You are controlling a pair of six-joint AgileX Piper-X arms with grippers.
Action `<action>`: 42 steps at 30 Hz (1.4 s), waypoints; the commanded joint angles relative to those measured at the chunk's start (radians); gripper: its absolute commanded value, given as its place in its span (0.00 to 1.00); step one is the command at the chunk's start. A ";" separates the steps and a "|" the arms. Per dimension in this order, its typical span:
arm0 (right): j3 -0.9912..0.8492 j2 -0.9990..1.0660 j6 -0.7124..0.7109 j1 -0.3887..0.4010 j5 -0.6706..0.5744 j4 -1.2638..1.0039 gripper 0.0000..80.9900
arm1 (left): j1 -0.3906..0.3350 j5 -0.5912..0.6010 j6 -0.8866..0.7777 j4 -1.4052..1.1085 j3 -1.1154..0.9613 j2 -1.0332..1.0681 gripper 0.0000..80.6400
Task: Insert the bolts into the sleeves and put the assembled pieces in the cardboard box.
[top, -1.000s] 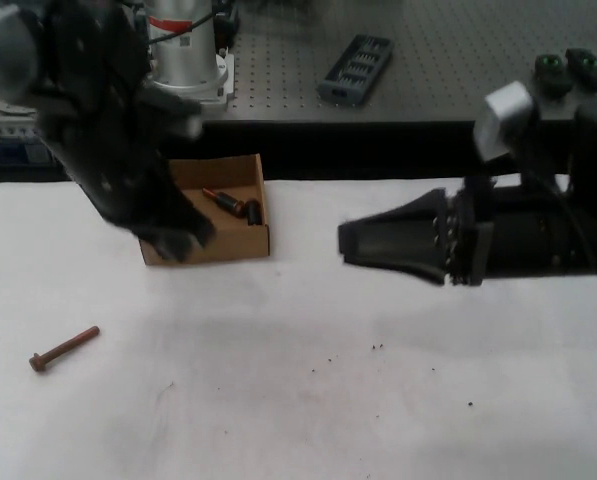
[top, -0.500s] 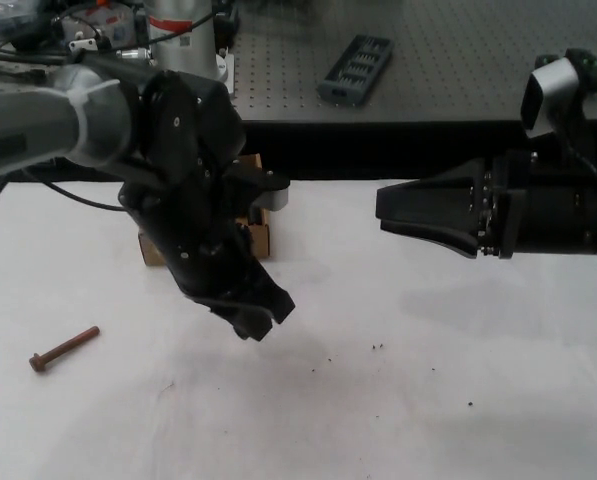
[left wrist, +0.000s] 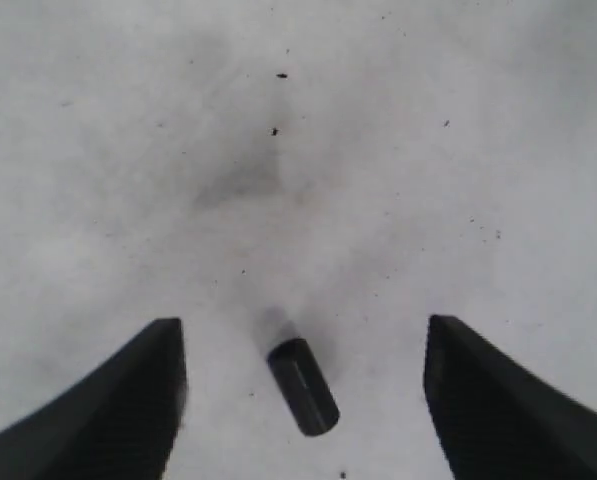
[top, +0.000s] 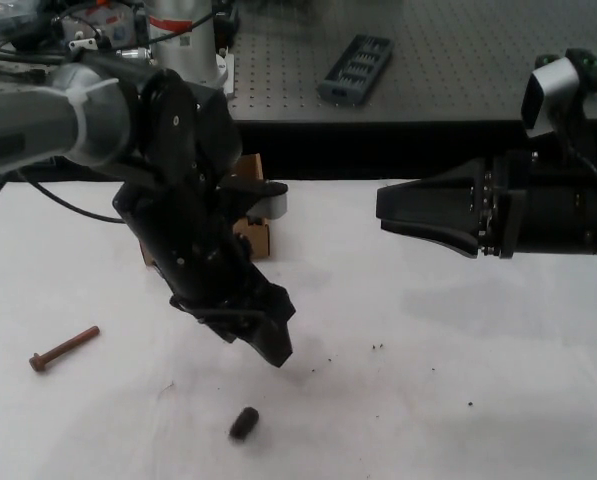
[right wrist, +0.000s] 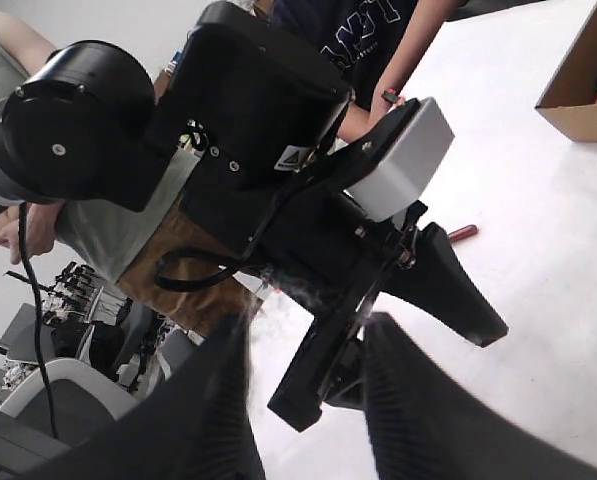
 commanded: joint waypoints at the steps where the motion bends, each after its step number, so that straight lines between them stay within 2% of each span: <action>1: -0.011 -0.011 -0.011 -0.006 -0.011 0.000 0.36 | -0.002 -0.148 0.063 0.003 -0.005 -0.018 0.61; 3: -0.011 -0.011 -0.006 -0.006 -0.026 -0.001 0.36 | 0.011 -0.264 0.092 0.003 -0.005 -0.018 0.61; 5: -0.011 -0.011 0.004 -0.006 -0.025 -0.001 0.36 | 0.035 -0.306 0.109 0.003 -0.005 -0.015 0.61; 10: -0.011 -0.011 0.011 -0.006 -0.034 -0.001 0.36 | 0.146 -0.344 0.109 0.003 -0.005 -0.008 0.53; 15: -0.011 -0.011 0.022 -0.006 -0.048 -0.001 0.36 | 0.258 -0.397 0.109 0.038 -0.005 -0.008 0.53; 18: -0.011 -0.011 0.022 -0.006 -0.048 -0.001 0.36 | 0.295 -0.395 0.129 0.040 -0.005 0.014 0.53; 22: -0.011 -0.011 0.022 -0.006 -0.048 -0.001 0.36 | 0.303 -0.398 0.135 0.065 -0.005 0.071 0.53; 29: -0.011 -0.011 0.048 -0.006 -0.052 -0.001 0.36 | 0.303 -0.512 0.153 0.081 -0.005 0.151 0.53; 42: -0.011 -0.011 0.048 -0.006 -0.064 -0.001 0.36 | 0.304 -0.512 0.156 0.037 -0.007 0.152 0.47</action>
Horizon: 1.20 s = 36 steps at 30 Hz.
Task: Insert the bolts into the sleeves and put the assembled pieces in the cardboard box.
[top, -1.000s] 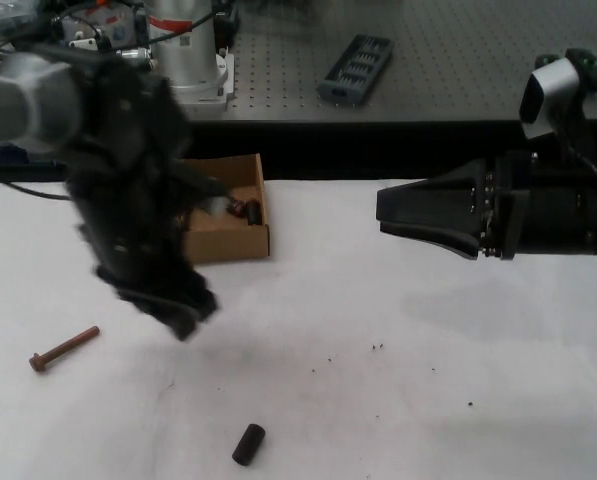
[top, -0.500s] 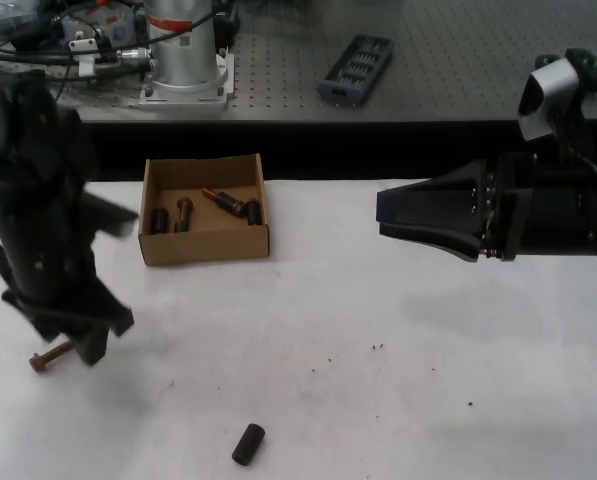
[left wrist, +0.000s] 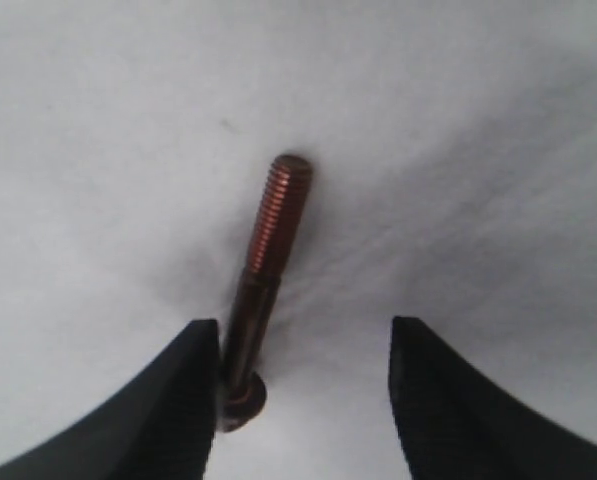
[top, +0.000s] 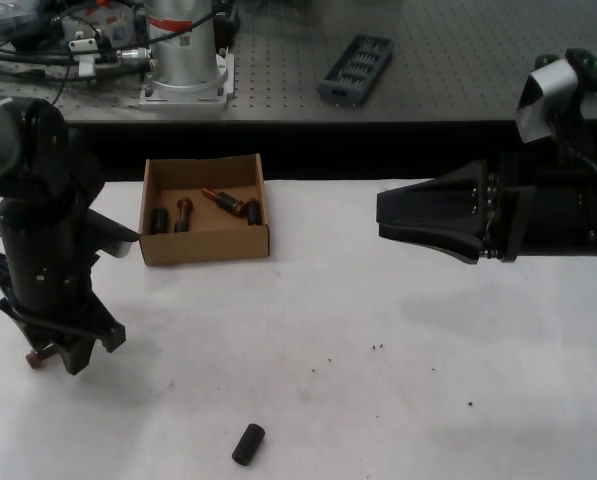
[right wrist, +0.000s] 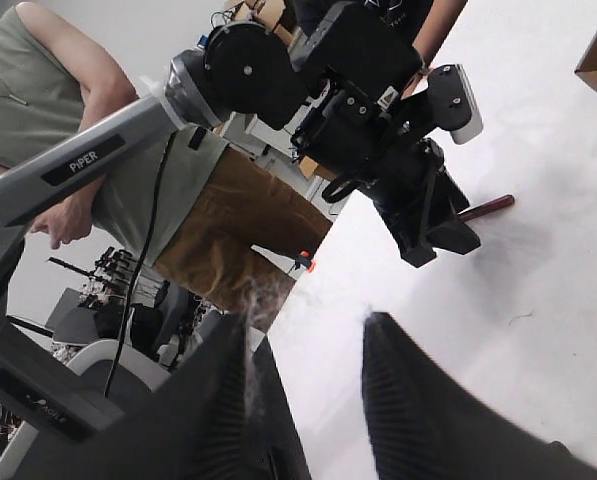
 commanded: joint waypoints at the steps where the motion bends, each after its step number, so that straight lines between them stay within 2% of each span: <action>1: -0.011 -0.011 0.000 -0.006 -0.022 -0.001 0.36 | 0.001 -0.009 0.009 -0.015 -0.007 0.007 0.47; 14: -0.011 -0.011 0.022 -0.006 -0.045 -0.001 0.36 | 0.023 -0.019 0.037 -0.008 -0.007 0.007 0.47; 21: -0.011 -0.011 0.022 -0.006 -0.045 -0.001 0.36 | 0.023 -0.019 0.041 0.031 -0.007 0.007 0.36; 28: -0.011 -0.011 0.022 -0.006 -0.045 -0.001 0.36 | 0.023 -0.009 0.050 0.088 -0.007 0.007 0.35; 31: -0.011 -0.011 0.022 -0.006 -0.045 -0.001 0.36 | 0.023 0.031 0.014 0.127 -0.007 0.007 0.20; 33: -0.011 -0.011 0.022 -0.006 -0.045 -0.001 0.36 | 0.023 0.067 -0.023 0.142 -0.007 0.007 0.03; 36: -0.011 -0.011 0.022 -0.006 -0.045 -0.001 0.36 | 0.020 0.106 -0.048 0.155 -0.007 0.007 0.00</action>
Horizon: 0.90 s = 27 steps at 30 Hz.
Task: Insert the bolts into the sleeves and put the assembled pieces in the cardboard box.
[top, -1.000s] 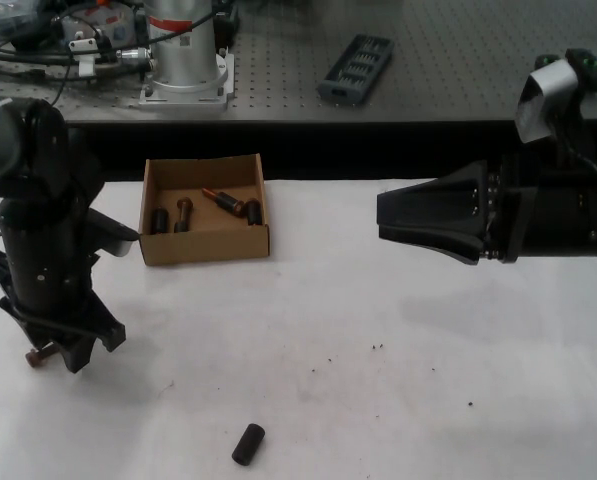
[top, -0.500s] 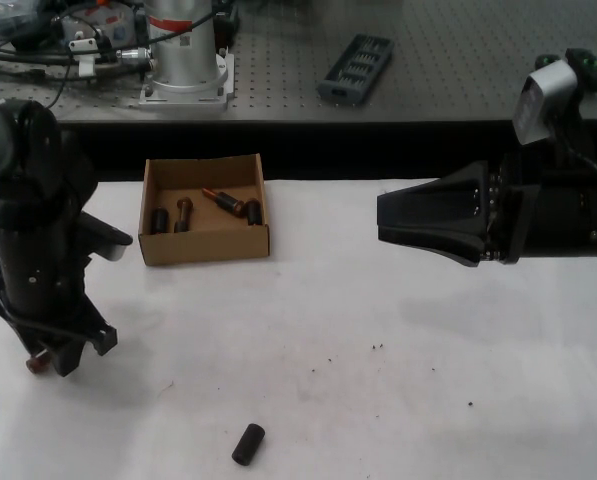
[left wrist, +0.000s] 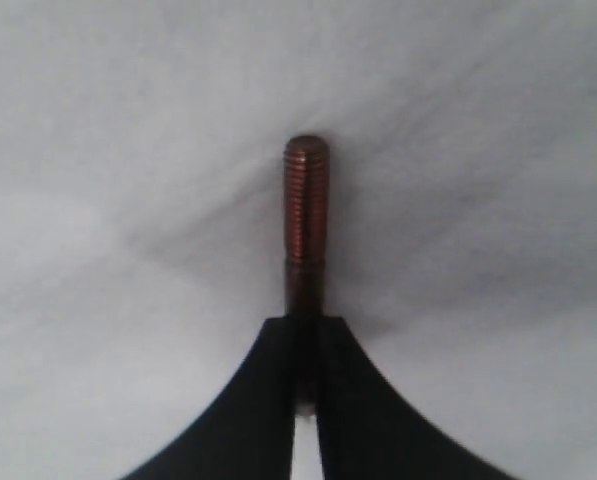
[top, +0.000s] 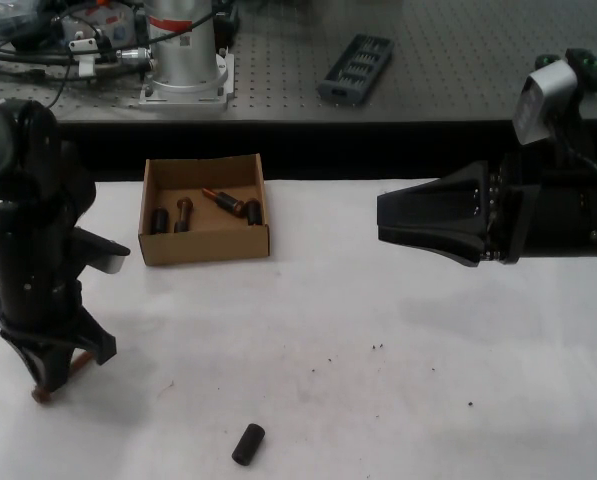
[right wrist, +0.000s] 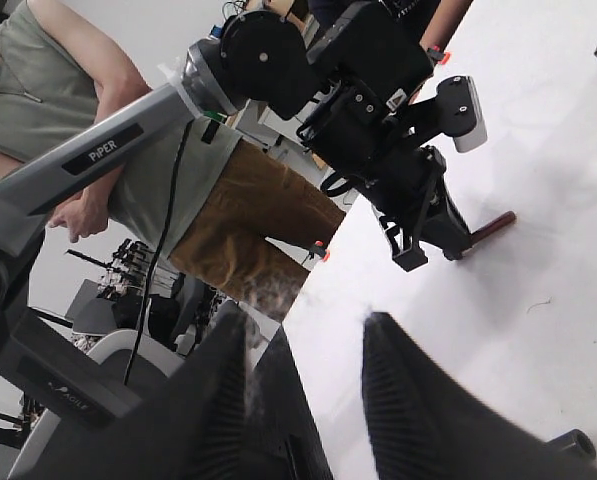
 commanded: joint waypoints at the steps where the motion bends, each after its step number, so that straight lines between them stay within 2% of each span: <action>1: -0.011 -0.011 0.001 -0.006 -0.015 -0.001 0.36 | 0.000 0.090 -0.086 0.040 -0.007 0.000 0.00; 9: -0.011 -0.011 0.001 -0.006 -0.015 -0.001 0.36 | 0.000 0.109 -0.107 0.041 -0.007 0.000 0.00; 11: -0.011 -0.011 0.001 -0.006 -0.015 -0.001 0.36 | 0.000 0.139 -0.100 0.041 -0.007 0.000 0.03; 13: -0.011 -0.011 0.001 -0.006 -0.015 -0.001 0.36 | 0.000 0.160 -0.100 0.041 -0.007 0.000 0.15; 17: -0.011 -0.011 0.001 -0.006 -0.015 -0.001 0.36 | 0.000 0.145 -0.100 0.031 -0.007 0.000 0.54; 18: -0.011 -0.011 0.001 -0.006 -0.015 -0.001 0.36 | 0.000 0.132 -0.107 0.028 -0.007 0.000 0.58; 19: -0.011 -0.011 0.001 -0.006 -0.015 -0.001 0.36 | 0.000 0.116 -0.112 0.024 -0.007 0.000 0.59; 23: -0.011 -0.011 0.001 -0.006 -0.015 -0.001 0.36 | 0.000 0.100 -0.111 0.004 -0.007 0.000 0.46; 27: -0.011 -0.011 0.001 -0.006 -0.015 -0.001 0.36 | 0.000 0.100 -0.122 -0.023 -0.007 0.000 0.45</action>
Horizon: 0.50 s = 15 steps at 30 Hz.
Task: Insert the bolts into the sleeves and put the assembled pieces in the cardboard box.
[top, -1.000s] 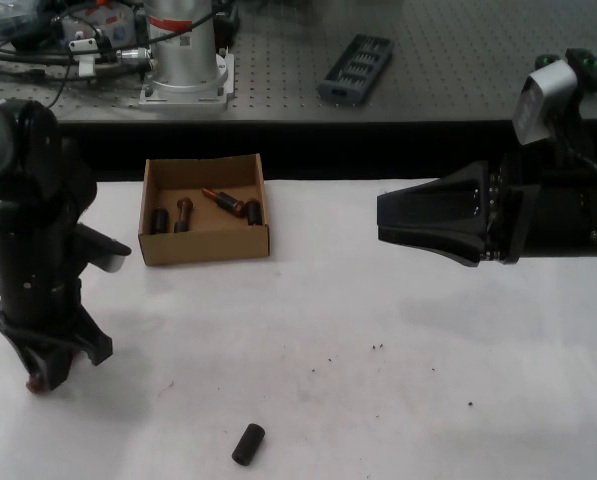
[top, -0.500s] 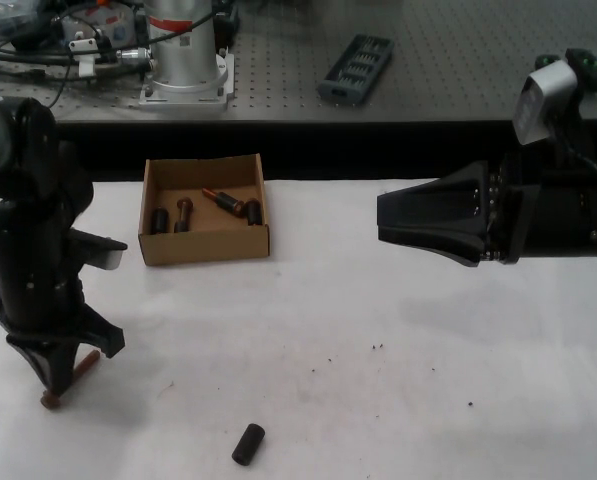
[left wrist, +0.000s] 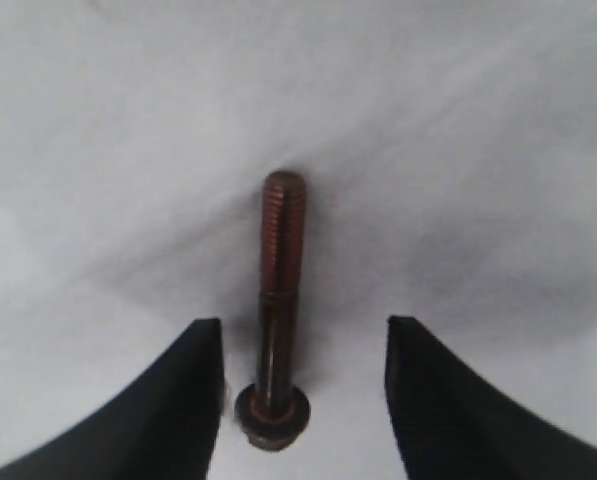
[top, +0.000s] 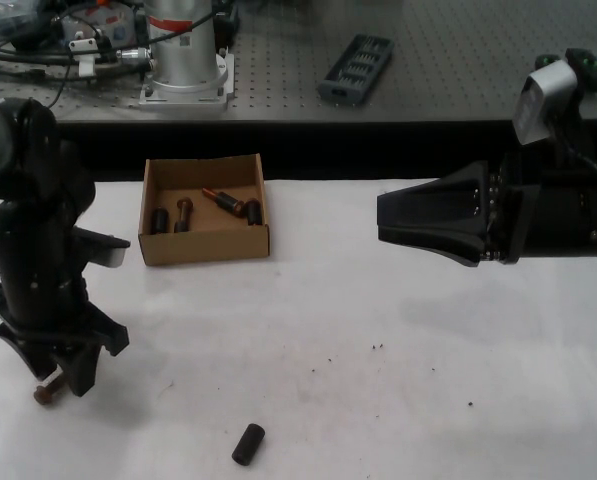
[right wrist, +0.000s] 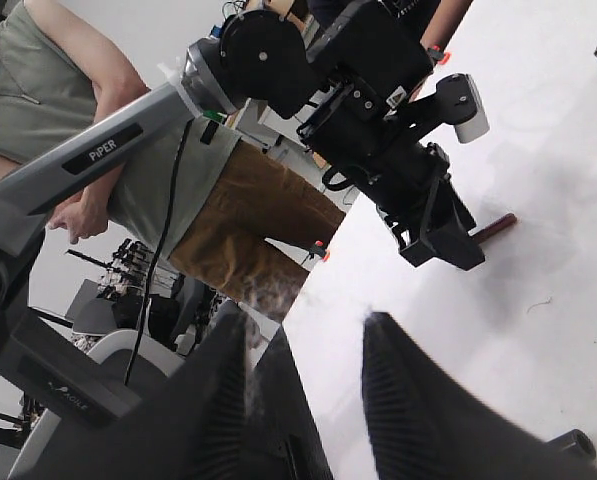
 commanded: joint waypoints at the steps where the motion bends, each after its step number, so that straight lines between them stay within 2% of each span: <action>1: -0.011 -0.011 0.001 -0.006 -0.015 -0.001 0.36 | 0.000 -0.018 -0.021 -0.020 -0.004 0.000 0.45; 13: -0.011 -0.011 0.001 -0.006 -0.015 -0.001 0.36 | -0.003 -0.070 -0.027 0.040 -0.004 0.054 0.45; 15: -0.011 -0.011 0.001 -0.006 -0.015 -0.001 0.36 | -0.003 -0.078 -0.034 0.057 -0.004 0.064 0.41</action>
